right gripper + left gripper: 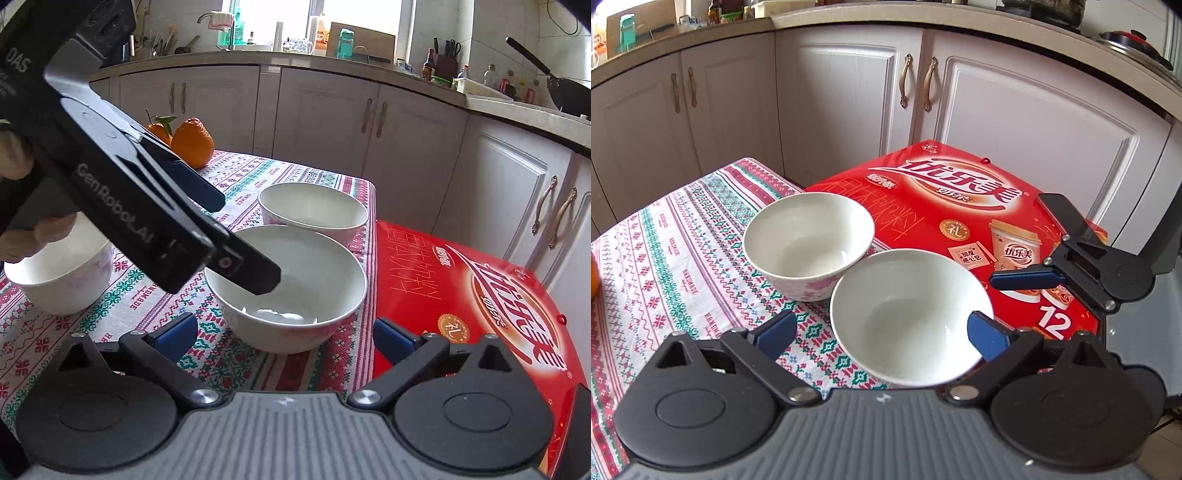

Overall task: Organize plates and bowls
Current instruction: 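Lift the bowl with the left gripper and carry it over the placed bowl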

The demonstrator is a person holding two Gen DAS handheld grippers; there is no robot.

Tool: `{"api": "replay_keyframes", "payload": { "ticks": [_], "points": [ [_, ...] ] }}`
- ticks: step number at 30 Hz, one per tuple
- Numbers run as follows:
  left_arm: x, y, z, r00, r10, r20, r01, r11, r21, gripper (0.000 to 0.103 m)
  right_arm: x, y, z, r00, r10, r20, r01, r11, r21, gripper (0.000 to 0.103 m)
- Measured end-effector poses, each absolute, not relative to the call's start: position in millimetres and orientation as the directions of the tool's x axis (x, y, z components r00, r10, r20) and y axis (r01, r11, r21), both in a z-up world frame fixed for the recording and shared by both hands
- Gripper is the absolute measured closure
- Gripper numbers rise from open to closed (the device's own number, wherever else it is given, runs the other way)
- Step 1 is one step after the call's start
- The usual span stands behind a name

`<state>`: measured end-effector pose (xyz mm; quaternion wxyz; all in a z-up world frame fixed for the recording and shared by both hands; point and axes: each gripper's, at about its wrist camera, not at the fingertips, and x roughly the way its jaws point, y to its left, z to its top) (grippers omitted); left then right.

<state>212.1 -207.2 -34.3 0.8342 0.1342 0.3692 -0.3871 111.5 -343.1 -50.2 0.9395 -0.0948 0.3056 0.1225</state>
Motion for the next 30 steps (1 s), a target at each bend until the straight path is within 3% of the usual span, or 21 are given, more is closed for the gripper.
{"api": "replay_keyframes", "payload": {
  "ticks": [11,20,30],
  "points": [
    [232.1,-217.2,-42.3,0.377,-0.536,-0.756,0.745,0.660,-0.097,0.033,118.2,-349.4,-50.5,0.765,0.220,-0.606,-0.329,0.942,-0.073,0.008],
    [237.4,-221.7,-42.9,0.360,-0.538,-0.762,0.752,0.651,-0.105,0.043,121.6,-351.4,-48.7,0.758,0.235,-0.609,-0.349,0.934,-0.074,0.017],
    [238.6,-220.2,-42.2,0.363,-0.539,-0.760,0.745,0.658,-0.109,0.049,121.6,-350.4,-47.6,0.759,0.234,-0.608,-0.347,0.935,-0.073,0.017]
  ]
}}
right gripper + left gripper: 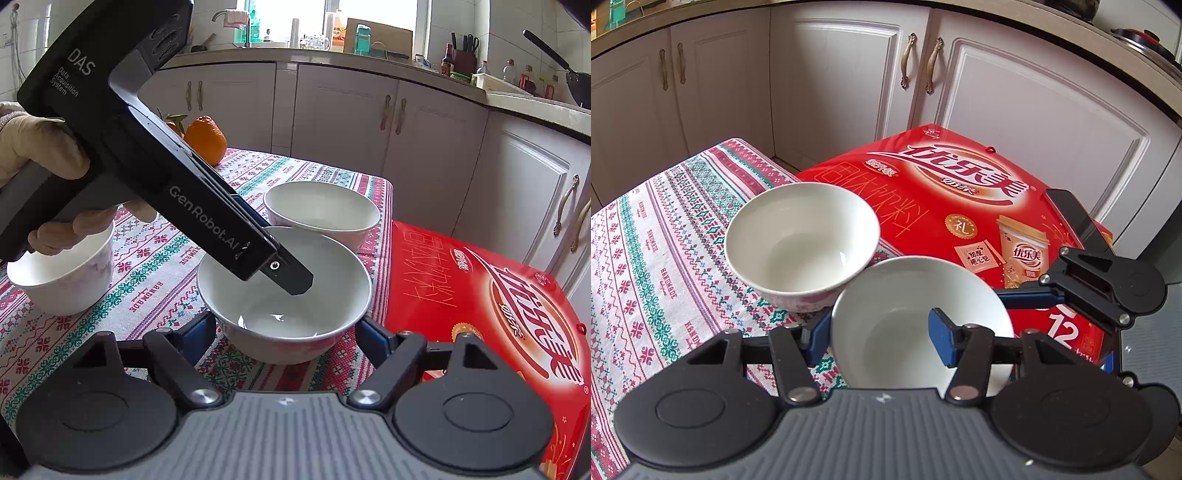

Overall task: Organize plates and bowls
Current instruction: 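Lift the bowl with the left gripper and carry it over the placed bowl, then lower the left gripper's bowl into the placed bowl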

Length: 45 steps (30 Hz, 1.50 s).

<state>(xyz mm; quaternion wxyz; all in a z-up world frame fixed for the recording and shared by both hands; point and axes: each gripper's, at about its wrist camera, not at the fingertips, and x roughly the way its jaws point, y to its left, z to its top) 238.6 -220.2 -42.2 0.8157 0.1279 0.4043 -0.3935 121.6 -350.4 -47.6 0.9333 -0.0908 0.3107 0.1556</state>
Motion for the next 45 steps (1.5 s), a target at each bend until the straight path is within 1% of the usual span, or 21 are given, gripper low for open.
{"api": "replay_keyframes", "payload": {
  "ticks": [11,28,37,45],
  "points": [
    [226.6,-213.3,-35.5,0.373,-0.543,-0.752,0.747,0.656,-0.103,0.049,112.2,-343.5,-39.4,0.758,0.236,-0.609,-0.352,0.933,-0.077,0.017],
    [188.7,-174.3,-8.7,0.426,-0.549,-0.719,0.726,0.682,-0.091,0.049,79.2,-309.3,-9.3,0.765,0.263,-0.588,-0.395,0.912,-0.107,0.017],
    [170.7,-142.4,13.9,0.484,-0.535,-0.692,0.699,0.713,-0.062,0.049,71.8,-283.5,8.6,0.769,0.310,-0.559,-0.441,0.890,-0.113,0.017],
    [160.1,-108.5,22.7,0.532,-0.512,-0.674,0.654,0.754,-0.057,0.049,68.9,-254.6,16.8,0.754,0.357,-0.551,-0.494,0.861,-0.118,0.017]
  ]
}}
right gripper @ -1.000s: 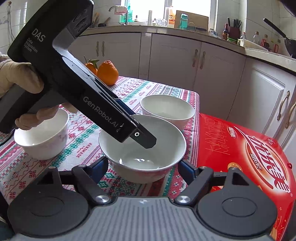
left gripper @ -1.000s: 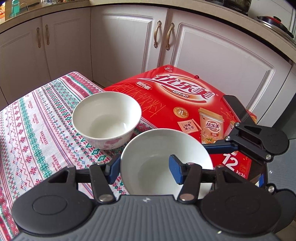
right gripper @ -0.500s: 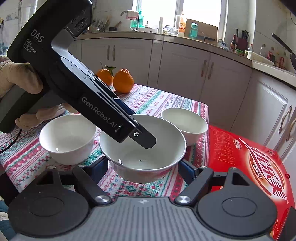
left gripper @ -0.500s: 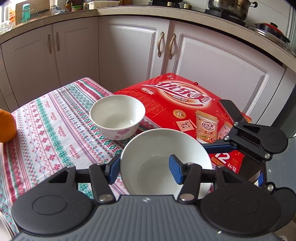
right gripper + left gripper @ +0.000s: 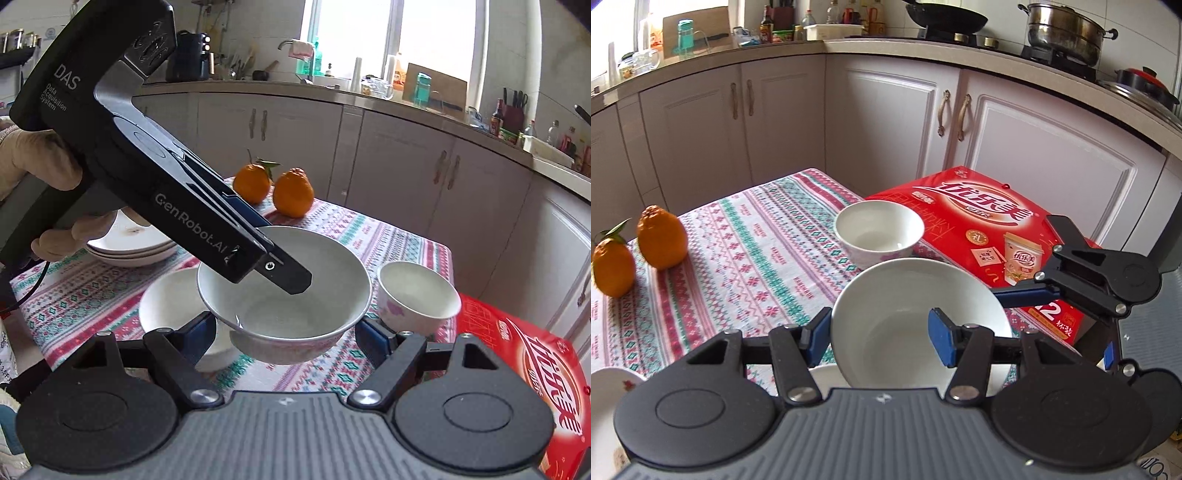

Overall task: Organize plates and bowls
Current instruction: 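Lower the left gripper's bowl into the placed bowl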

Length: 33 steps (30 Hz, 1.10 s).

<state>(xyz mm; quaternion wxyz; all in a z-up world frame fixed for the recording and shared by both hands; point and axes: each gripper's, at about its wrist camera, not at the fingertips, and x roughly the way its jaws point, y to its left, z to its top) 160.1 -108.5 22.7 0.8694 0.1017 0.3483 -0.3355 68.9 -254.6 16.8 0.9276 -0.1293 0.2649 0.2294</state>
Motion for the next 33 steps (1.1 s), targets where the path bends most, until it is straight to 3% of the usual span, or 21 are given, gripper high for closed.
{"api": "replay_keyframes", "payload": {
  "ticks": [33],
  "points": [
    [158.9,-47.7,-9.3,0.530,-0.492,-0.690,0.576,0.807,-0.133,0.049,80.8,-199.8,-7.8,0.646,0.414,-0.641,-0.570,0.821,-0.044,0.017]
  ]
}}
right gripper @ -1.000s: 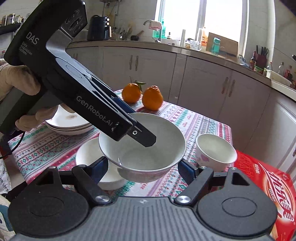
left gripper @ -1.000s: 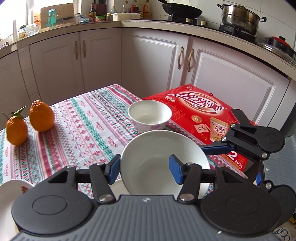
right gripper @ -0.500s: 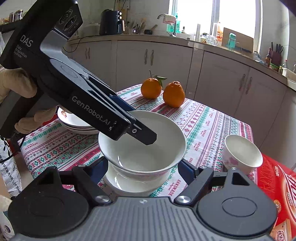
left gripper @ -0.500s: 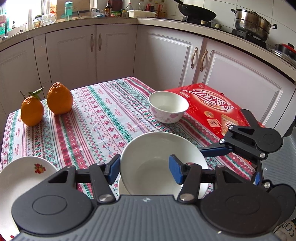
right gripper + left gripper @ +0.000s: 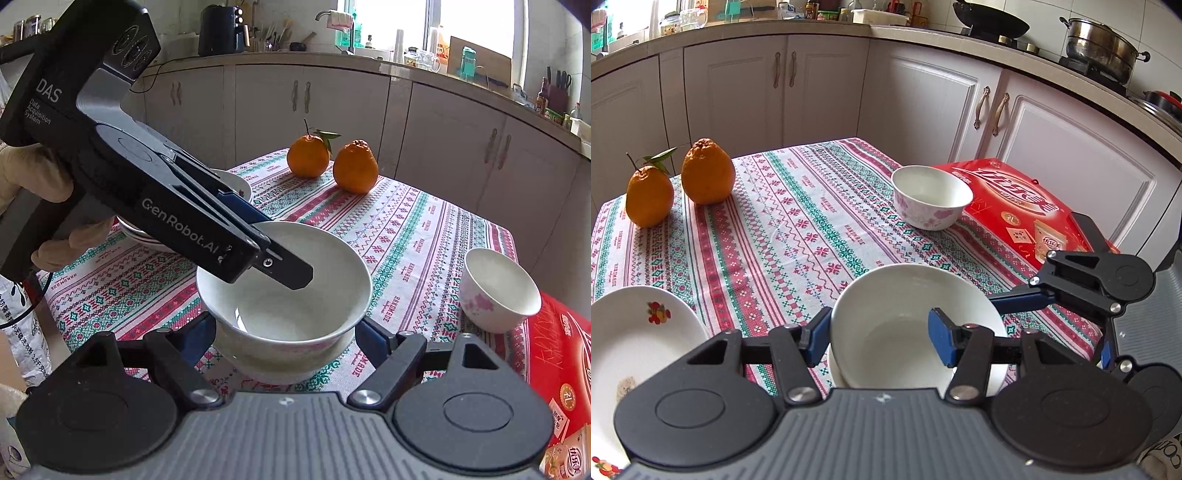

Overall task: Organize plates and bowls
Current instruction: 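Lower the left gripper's bowl into the placed bowl, then open the left gripper and withdraw it from the nested bowls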

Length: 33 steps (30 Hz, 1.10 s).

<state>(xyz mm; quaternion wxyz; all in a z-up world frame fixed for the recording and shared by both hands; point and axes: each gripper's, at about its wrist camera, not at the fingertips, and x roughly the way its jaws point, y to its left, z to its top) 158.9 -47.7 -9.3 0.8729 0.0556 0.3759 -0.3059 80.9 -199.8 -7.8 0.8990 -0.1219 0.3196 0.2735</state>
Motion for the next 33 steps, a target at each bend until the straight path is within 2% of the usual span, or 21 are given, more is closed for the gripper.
{"api": "replay_keyframes", "payload": {
  "ticks": [20,22,24,26,28,33],
  "points": [
    [161.8,-46.4,-19.0,0.519,-0.494,-0.698,0.568,0.809,-0.150,0.048,82.9,-200.9,-13.8,0.631,0.423,-0.651,-0.571,0.821,-0.020,0.017],
    [161.5,-45.3,-19.7,0.519,-0.496,-0.696,0.568,0.809,-0.152,0.045,82.9,-201.2,-14.1,0.631,0.424,-0.650,-0.570,0.821,-0.017,0.017],
    [160.6,-44.7,-19.2,0.521,-0.500,-0.692,0.572,0.806,-0.152,0.033,82.1,-200.9,-14.0,0.637,0.421,-0.646,-0.568,0.823,-0.023,0.016],
    [159.1,-44.6,-17.9,0.520,-0.503,-0.690,0.576,0.803,-0.151,0.029,79.8,-201.5,-11.2,0.651,0.422,-0.631,-0.565,0.825,-0.031,0.005],
    [156.9,-44.6,-15.5,0.531,-0.498,-0.686,0.579,0.804,-0.136,0.022,77.7,-203.4,-7.2,0.660,0.431,-0.615,-0.564,0.825,-0.027,0.000],
    [153.1,-42.5,-7.6,0.550,-0.493,-0.674,0.579,0.807,-0.118,0.011,75.2,-204.5,-0.7,0.682,0.426,-0.594,-0.553,0.833,-0.038,0.000]
  ]
}}
